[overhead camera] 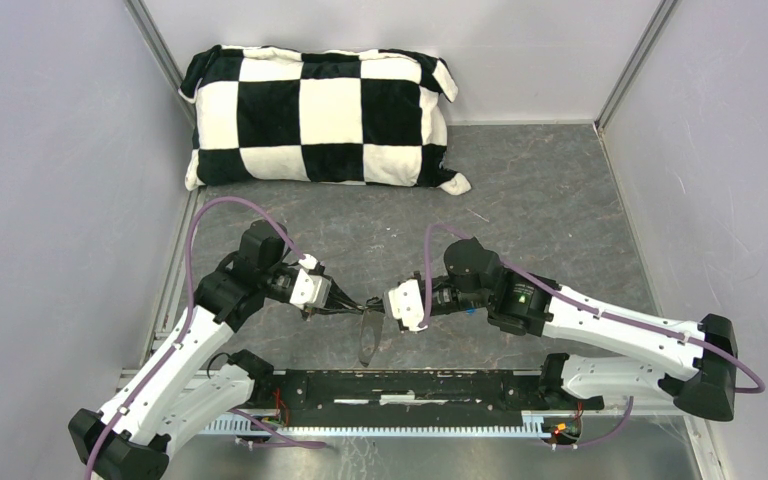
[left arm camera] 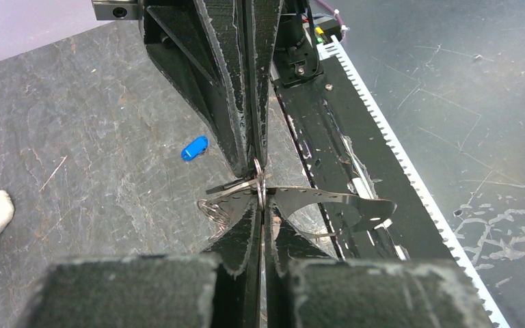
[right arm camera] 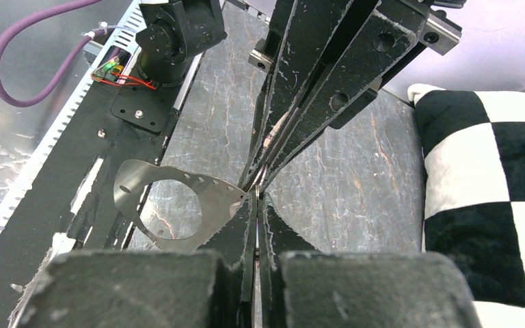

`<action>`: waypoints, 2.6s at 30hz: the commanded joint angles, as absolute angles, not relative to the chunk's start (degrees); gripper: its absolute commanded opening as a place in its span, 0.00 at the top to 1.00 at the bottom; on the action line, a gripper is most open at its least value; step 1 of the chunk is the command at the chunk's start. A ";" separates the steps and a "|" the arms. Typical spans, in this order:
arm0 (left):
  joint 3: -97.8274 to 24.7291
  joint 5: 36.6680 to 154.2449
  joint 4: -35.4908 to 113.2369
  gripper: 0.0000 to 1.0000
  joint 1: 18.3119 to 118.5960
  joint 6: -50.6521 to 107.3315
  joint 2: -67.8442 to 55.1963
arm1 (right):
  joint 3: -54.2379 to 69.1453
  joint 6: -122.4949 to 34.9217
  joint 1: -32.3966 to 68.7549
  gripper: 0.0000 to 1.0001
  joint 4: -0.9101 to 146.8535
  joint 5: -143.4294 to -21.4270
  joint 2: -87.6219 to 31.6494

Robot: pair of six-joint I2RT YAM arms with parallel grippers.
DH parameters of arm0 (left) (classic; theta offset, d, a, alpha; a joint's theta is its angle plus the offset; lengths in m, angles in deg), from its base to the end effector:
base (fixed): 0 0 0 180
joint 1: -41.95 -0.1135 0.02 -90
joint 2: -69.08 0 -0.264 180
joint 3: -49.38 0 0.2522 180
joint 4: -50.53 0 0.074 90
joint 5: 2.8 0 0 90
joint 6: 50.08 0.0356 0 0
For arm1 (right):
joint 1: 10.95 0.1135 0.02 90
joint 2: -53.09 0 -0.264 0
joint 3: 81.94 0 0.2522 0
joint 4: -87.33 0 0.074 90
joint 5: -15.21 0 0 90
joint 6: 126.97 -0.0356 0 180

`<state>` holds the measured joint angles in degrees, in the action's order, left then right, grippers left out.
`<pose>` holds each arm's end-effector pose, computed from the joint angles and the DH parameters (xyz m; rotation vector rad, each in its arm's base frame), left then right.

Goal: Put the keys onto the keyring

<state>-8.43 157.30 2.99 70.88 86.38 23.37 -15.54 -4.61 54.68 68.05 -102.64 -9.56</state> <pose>0.1172 -0.1030 0.3054 1.6160 1.0262 -1.1066 0.0888 0.2364 0.3362 -1.6358 0.9572 0.8477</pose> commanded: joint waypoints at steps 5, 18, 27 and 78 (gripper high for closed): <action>-8.86 157.82 4.23 0.98 70.63 86.53 23.99 | -12.46 -4.63 54.95 1.00 70.61 -104.88 -9.92; -9.03 157.07 4.32 0.98 70.61 86.43 23.47 | -8.98 -4.15 54.97 1.00 68.60 -106.94 -12.22; -8.61 156.28 4.34 0.98 70.64 86.63 23.82 | -5.36 -4.65 54.98 1.00 66.40 -106.43 -15.74; -7.61 147.07 13.39 0.78 70.72 81.79 28.40 | -2.61 -10.87 55.00 1.00 58.70 -103.68 -17.75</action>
